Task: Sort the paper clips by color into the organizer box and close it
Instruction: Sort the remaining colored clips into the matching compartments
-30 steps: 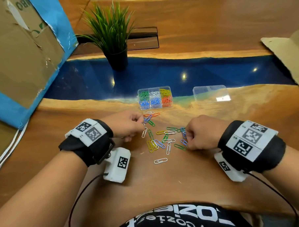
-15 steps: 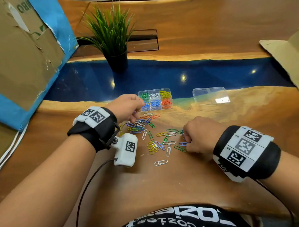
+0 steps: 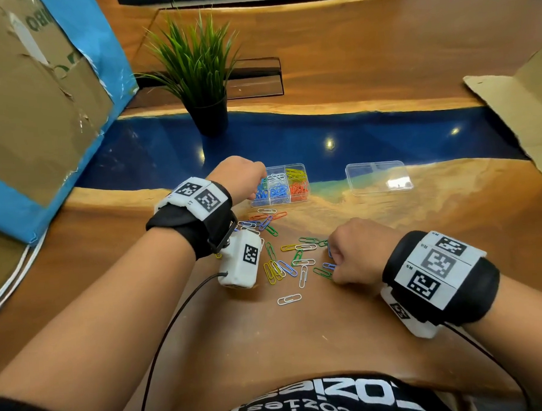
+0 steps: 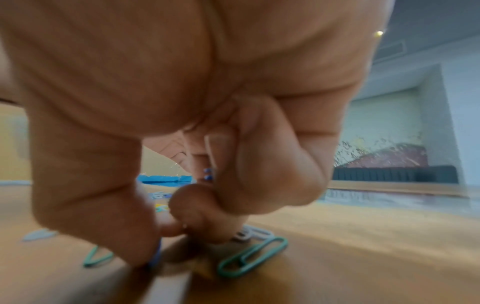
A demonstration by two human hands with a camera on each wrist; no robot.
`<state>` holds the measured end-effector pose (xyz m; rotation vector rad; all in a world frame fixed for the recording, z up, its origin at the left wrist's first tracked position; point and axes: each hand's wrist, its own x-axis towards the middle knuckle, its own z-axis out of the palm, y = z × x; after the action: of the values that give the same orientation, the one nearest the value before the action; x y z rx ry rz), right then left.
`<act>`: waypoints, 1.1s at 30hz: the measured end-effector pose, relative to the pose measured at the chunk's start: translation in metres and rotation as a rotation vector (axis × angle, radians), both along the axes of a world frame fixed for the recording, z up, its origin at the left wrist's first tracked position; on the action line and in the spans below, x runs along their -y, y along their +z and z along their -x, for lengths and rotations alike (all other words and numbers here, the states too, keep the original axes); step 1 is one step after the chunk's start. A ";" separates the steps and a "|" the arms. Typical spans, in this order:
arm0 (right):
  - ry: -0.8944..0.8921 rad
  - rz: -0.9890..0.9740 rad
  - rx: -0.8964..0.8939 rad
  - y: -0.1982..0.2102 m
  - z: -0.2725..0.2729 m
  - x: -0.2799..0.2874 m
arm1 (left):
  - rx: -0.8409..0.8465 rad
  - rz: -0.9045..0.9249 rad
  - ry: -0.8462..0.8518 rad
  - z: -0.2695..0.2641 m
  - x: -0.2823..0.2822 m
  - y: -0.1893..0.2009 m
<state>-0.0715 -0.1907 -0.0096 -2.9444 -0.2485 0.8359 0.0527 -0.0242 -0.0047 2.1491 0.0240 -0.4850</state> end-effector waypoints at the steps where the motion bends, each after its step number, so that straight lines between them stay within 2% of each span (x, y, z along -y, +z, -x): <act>1: -0.009 -0.029 -0.013 0.000 0.000 0.001 | 0.014 0.010 -0.001 0.000 -0.001 0.001; 4: -0.097 -0.178 -0.032 0.002 -0.001 0.006 | 0.067 0.054 0.041 0.001 -0.007 0.004; 6: -0.161 -0.293 -0.036 0.004 -0.004 0.011 | 0.129 0.014 0.053 0.001 -0.015 0.005; 10: -0.441 -0.746 -0.180 0.012 -0.009 0.015 | 0.289 -0.341 -0.064 0.000 -0.023 0.000; 12: -0.554 -0.948 -0.217 0.014 -0.015 0.014 | 0.324 -0.452 -0.139 -0.003 -0.021 -0.001; 14: -0.624 -1.065 -0.208 0.016 -0.022 0.011 | 0.346 -0.532 -0.209 -0.007 -0.014 -0.001; 17: -0.660 -1.134 -0.199 0.016 -0.031 0.005 | 0.384 -0.631 -0.253 -0.014 -0.001 0.000; 23: -0.637 -1.121 -0.251 0.010 -0.031 -0.003 | 0.394 -0.831 -0.253 -0.030 0.022 -0.004; 28: -0.638 -1.095 -0.277 0.008 -0.030 -0.003 | 0.369 -0.851 -0.231 -0.036 0.025 -0.008; 33: -0.715 -1.122 -0.241 0.010 -0.044 -0.011 | 0.316 -0.823 -0.236 -0.038 0.026 -0.008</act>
<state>-0.0278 -0.1800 0.0003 -1.6652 0.2674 0.6091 0.0907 -0.0500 -0.0124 3.0404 -0.2488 -0.2790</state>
